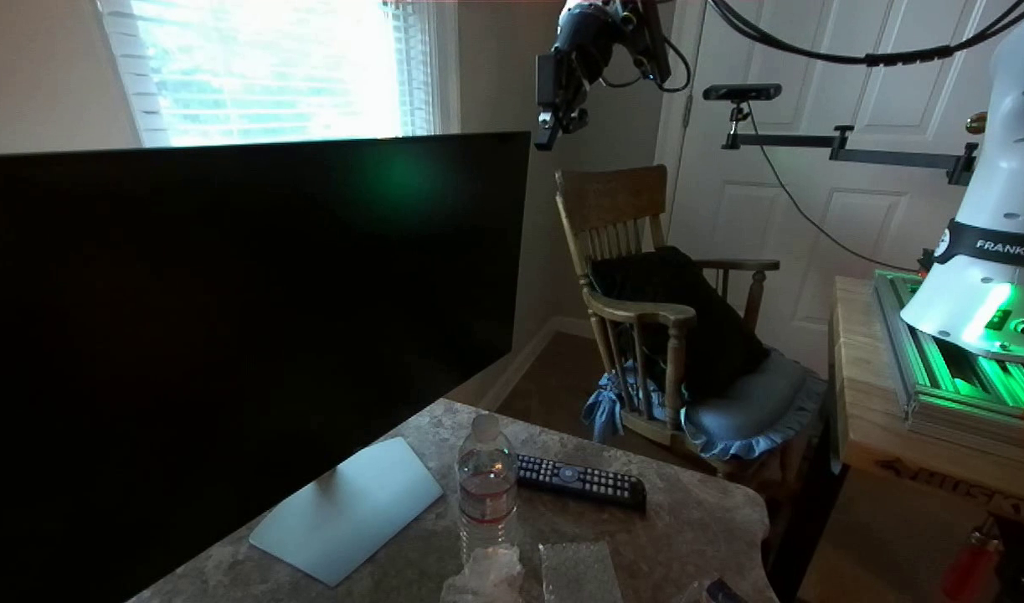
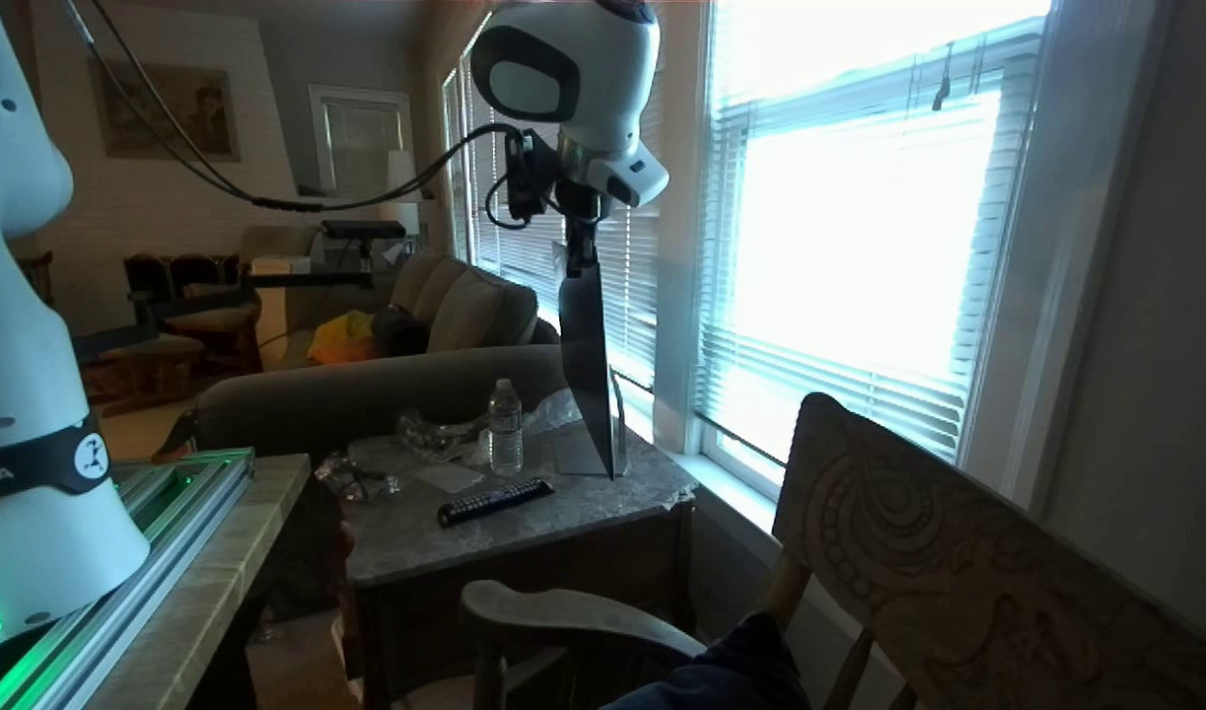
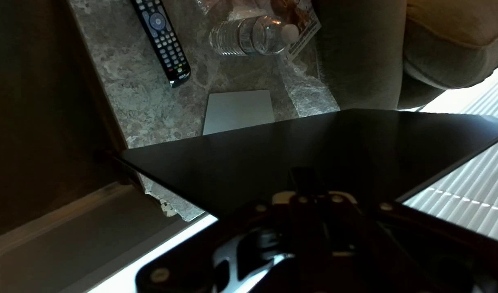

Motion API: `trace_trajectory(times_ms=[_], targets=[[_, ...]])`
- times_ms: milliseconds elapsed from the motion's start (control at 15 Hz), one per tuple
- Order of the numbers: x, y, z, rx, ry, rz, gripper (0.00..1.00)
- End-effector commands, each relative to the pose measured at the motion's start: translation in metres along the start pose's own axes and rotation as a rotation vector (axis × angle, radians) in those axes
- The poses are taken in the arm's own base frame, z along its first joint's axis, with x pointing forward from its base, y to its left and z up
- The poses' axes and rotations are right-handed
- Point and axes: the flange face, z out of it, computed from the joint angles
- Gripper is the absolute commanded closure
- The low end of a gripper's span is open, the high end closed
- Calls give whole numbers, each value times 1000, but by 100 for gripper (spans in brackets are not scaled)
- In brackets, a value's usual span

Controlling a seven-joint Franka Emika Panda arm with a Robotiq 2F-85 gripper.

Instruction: Slightly push the monitor screen

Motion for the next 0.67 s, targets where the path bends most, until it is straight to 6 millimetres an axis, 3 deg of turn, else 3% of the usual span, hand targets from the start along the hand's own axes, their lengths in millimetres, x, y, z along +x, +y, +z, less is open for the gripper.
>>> trace_trajectory(times_ms=[0,600], targets=[[15,-5,4,17,21,-19,100],[26,-9,4,-3,50,-40,100]])
